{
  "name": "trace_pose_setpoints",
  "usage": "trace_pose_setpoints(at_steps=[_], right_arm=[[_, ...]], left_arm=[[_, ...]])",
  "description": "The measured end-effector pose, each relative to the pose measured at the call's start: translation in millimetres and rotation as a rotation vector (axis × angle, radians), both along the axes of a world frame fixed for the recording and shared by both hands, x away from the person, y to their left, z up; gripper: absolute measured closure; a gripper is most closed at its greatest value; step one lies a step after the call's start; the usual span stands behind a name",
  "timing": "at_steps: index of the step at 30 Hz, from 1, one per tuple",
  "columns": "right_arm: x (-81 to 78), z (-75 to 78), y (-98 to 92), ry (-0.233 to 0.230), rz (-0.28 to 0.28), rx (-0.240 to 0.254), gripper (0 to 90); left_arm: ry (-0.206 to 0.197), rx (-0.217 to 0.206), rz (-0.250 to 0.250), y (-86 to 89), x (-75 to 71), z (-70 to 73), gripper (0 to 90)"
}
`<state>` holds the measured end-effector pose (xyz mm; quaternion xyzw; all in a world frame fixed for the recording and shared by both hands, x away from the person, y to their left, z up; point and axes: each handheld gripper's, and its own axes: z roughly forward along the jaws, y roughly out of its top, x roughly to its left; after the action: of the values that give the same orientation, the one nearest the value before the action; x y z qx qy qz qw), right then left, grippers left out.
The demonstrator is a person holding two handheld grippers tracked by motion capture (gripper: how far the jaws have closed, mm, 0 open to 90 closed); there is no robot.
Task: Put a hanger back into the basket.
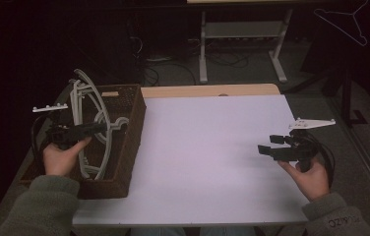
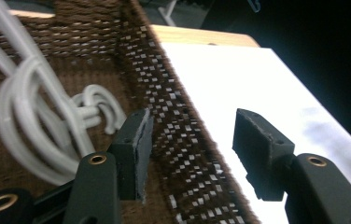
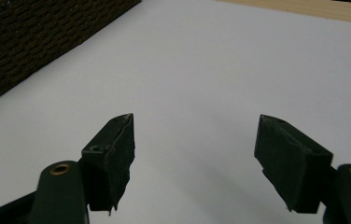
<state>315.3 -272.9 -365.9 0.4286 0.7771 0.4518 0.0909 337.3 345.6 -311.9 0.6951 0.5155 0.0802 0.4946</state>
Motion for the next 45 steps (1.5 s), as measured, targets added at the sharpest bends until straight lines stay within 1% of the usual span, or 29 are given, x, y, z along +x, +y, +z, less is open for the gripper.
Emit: trace_pose_setpoints(at_steps=[1,2,3,4,6,8,9,10,12,13,15,16,17,19,21,23,27,29,30,31,35,38,41,43,45], right_arm=[[-1.3,0.4,0.4,-0.002,0.0,-0.006,27.5],[-2.3,0.5,0.4,-0.01,0.001,-0.011,27.3],[-3.4,0.6,0.5,-0.014,0.0,-0.014,27.2],[-4.8,0.8,0.6,-0.007,-0.001,-0.014,27.1],[-6.0,0.6,0.2,-0.011,-0.006,-0.018,26.5],[-7.8,0.7,-0.5,-0.012,-0.009,-0.022,26.3],[-8.2,0.4,-1.0,-0.017,-0.008,-0.022,26.1],[-9.1,0.2,-1.4,-0.013,-0.01,-0.02,26.0],[-10.2,-0.1,-1.8,-0.015,-0.014,-0.024,25.5],[-10.6,-0.3,-2.4,-0.018,-0.014,-0.024,25.2],[-11.7,-0.3,-3.4,-0.017,-0.019,-0.023,24.6],[-12.2,-0.1,-4.0,-0.017,-0.02,-0.024,24.6],[-12.8,0.0,-4.5,-0.018,-0.022,-0.021,24.6],[-14.0,0.4,-5.1,-0.02,-0.025,-0.026,24.5],[-14.8,0.4,-5.8,-0.024,-0.027,-0.028,24.4],[-16.2,0.4,-6.4,-0.025,-0.03,-0.03,24.1],[-18.5,-0.7,-7.7,-0.025,-0.034,-0.029,23.7],[-19.4,-1.2,-8.2,-0.023,-0.036,-0.028,23.7],[-19.8,-1.3,-8.3,-0.024,-0.037,-0.029,23.6],[-20.3,-1.5,-8.3,-0.027,-0.036,-0.032,23.6],[-22.1,-2.4,-7.9,-0.027,-0.038,-0.032,23.2],[-23.1,-2.9,-7.8,-0.03,-0.036,-0.033,23.2],[-24.4,-3.2,-7.2,-0.031,-0.036,-0.036,23.0],[-24.9,-3.8,-7.3,-0.032,-0.034,-0.037,23.0],[-25.5,-4.5,-7.2,-0.03,-0.037,-0.038,23.0]], left_arm=[[-0.01,0.009,-0.007,-3.1,-2.0,0.2,45.1],[-0.019,0.002,-0.012,-6.6,-4.2,-0.1,44.3],[-0.027,0.005,-0.027,-9.9,-6.0,-0.3,44.2],[-0.027,0.01,-0.028,-14.0,-7.7,-0.6,43.4],[-0.033,0.007,-0.046,-21.2,-11.3,-2.2,42.3],[-0.038,0.009,-0.052,-26.3,-13.9,-3.2,41.1],[-0.05,0.007,-0.057,-29.1,-15.7,-4.0,40.8],[-0.052,0.012,-0.058,-31.0,-17.4,-4.2,40.5],[-0.056,0.008,-0.06,-35.0,-20.3,-5.1,39.2],[-0.06,0.016,-0.065,-36.9,-21.7,-5.4,38.8],[-0.065,0.013,-0.069,-41.2,-24.8,-5.9,36.6],[-0.074,0.016,-0.082,-43.2,-25.7,-6.1,36.6],[-0.08,0.026,-0.084,-45.8,-27.3,-5.9,36.1],[-0.09,0.03,-0.094,-50.3,-29.9,-5.8,34.5],[-0.097,0.029,-0.093,-54.7,-32.7,-6.2,32.9],[-0.099,0.04,-0.098,-58.8,-35.0,-7.2,31.8],[-0.111,0.047,-0.11,-66.1,-40.1,-9.6,30.7],[-0.12,0.064,-0.112,-71.2,-43.1,-10.1,29.6],[-0.13,0.072,-0.115,-73.3,-44.3,-10.5,29.5],[-0.134,0.073,-0.117,-75.5,-46.1,-10.8,29.4],[-0.157,0.1,-0.13,-85.0,-52.6,-12.0,27.8],[-0.169,0.112,-0.14,-92.5,-57.2,-13.2,27.5],[-0.175,0.114,-0.149,-99.3,-61.1,-14.7,27.1],[-0.185,0.129,-0.161,-103.6,-64.1,-15.1,27.1],[-0.191,0.132,-0.17,-107.7,-66.4,-16.5,26.8]])
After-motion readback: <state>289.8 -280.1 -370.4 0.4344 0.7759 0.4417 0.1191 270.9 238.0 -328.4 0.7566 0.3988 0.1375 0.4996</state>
